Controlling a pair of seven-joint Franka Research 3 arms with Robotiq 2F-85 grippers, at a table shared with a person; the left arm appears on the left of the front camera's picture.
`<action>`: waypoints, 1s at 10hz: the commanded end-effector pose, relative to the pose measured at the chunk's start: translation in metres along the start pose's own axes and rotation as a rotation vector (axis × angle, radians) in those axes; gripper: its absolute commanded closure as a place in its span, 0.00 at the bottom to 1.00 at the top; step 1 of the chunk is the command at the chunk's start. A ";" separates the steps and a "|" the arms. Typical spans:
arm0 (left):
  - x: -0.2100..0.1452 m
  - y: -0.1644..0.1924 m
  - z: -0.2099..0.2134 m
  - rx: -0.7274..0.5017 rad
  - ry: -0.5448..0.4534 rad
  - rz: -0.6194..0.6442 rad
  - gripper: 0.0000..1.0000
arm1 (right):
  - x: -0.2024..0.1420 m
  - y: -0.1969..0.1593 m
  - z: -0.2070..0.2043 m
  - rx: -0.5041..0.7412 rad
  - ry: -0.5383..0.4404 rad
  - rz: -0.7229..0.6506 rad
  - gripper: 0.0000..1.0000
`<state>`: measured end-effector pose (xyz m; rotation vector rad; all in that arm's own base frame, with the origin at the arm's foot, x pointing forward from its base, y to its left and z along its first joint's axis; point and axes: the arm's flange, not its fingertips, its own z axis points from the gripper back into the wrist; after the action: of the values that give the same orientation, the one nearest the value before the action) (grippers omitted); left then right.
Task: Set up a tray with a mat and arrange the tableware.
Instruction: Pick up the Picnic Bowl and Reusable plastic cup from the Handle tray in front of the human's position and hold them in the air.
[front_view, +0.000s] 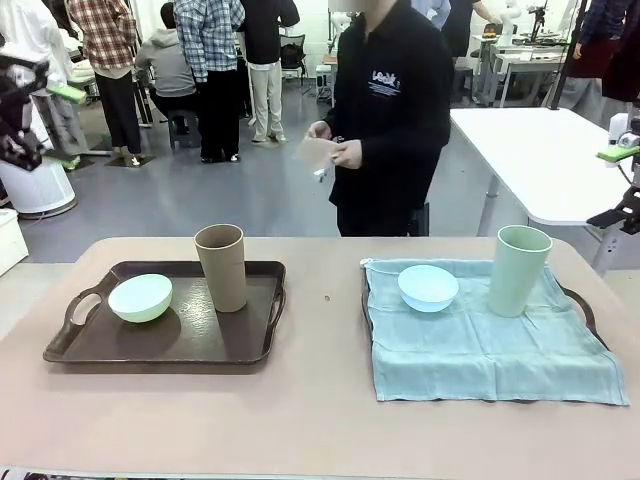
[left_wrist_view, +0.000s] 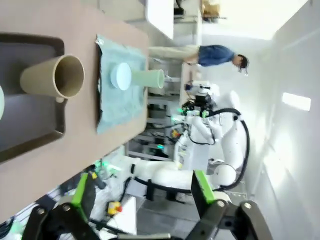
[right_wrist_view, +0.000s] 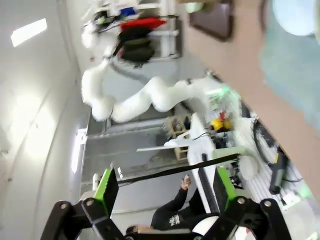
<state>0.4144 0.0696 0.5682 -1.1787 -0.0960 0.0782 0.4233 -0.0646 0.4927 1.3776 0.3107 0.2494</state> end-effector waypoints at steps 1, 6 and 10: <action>-0.010 0.008 -0.016 0.020 -0.023 0.060 0.00 | 0.003 0.006 -0.017 0.110 0.057 0.068 0.00; 0.005 0.025 0.005 -0.081 0.007 0.046 0.00 | 0.006 -0.010 -0.011 0.126 0.017 0.019 0.00; -0.013 0.073 0.060 -0.418 -0.120 0.024 0.00 | 0.014 -0.036 -0.026 0.246 -0.091 -0.050 0.00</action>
<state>0.3994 0.1475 0.5229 -1.5063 -0.1480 0.1769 0.4287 -0.0492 0.4448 1.6041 0.3327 0.1623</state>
